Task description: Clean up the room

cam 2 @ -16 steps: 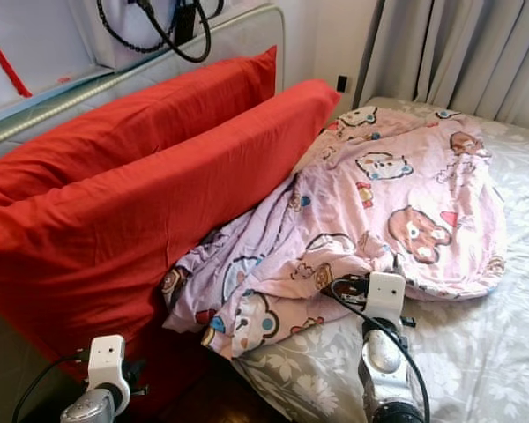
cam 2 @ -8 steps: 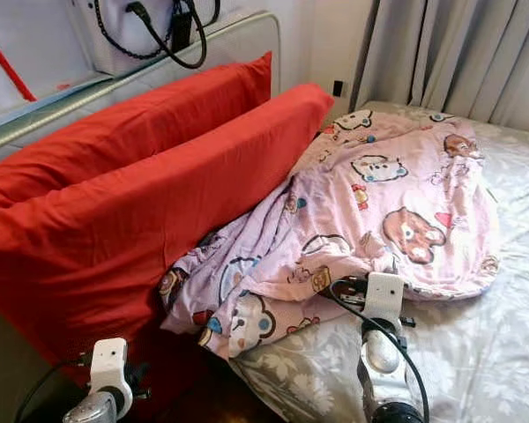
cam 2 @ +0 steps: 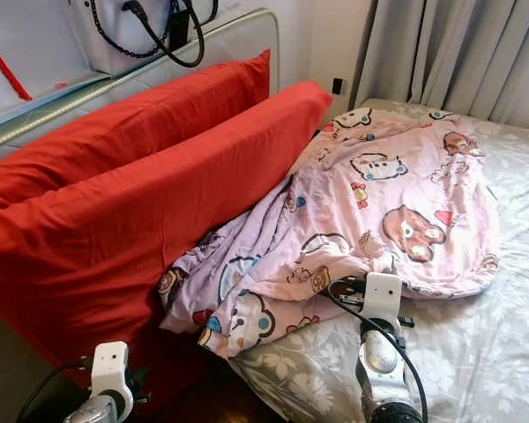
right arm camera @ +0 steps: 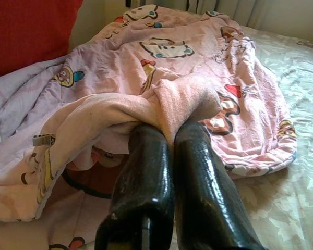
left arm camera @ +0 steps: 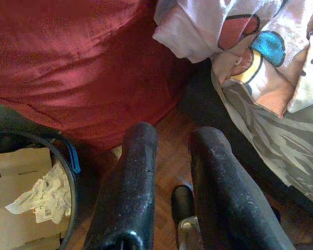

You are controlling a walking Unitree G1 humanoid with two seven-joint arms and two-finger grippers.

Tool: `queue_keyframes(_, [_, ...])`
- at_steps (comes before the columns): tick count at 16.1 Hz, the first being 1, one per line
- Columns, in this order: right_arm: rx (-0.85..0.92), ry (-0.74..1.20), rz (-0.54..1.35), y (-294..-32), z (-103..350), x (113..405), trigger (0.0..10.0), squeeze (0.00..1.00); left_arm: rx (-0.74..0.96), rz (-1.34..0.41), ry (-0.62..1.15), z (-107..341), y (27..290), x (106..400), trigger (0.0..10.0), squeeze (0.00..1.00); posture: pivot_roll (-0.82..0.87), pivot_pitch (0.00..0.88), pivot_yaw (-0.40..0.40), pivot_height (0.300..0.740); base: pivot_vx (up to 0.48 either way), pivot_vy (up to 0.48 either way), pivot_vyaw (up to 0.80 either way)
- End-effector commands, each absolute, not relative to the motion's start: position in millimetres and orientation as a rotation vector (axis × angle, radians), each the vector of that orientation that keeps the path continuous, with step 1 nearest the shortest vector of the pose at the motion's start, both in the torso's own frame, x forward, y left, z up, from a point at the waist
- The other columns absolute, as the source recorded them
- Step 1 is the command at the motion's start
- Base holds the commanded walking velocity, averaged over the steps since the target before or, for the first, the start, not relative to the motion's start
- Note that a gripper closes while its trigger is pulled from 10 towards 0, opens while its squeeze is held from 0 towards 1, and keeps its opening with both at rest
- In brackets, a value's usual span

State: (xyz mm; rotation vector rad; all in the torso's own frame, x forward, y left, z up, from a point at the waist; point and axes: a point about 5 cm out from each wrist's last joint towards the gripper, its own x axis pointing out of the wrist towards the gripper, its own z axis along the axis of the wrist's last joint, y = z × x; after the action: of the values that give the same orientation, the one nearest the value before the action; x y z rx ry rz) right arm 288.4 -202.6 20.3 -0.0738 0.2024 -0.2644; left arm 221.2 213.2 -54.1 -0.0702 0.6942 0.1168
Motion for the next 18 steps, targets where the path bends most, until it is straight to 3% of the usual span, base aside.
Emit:
queue_keyframes(1, [-0.070,0.181,-0.265,-200.7,22.6,288.6,10.0,0.00,-0.056,0.113,0.740,-60.8,214.0,211.2,10.0,0.00,-0.02,0.049,0.043,0.740,0.000,0.000,0.00])
queue_keyframes(18, [-0.080,0.190,-0.256,-197.2,20.7,288.0,10.0,0.00,-0.059,0.106,0.778,-67.5,214.1,199.6,10.0,0.00,-0.01,0.060,0.044,0.740,0.000,0.000,0.00])
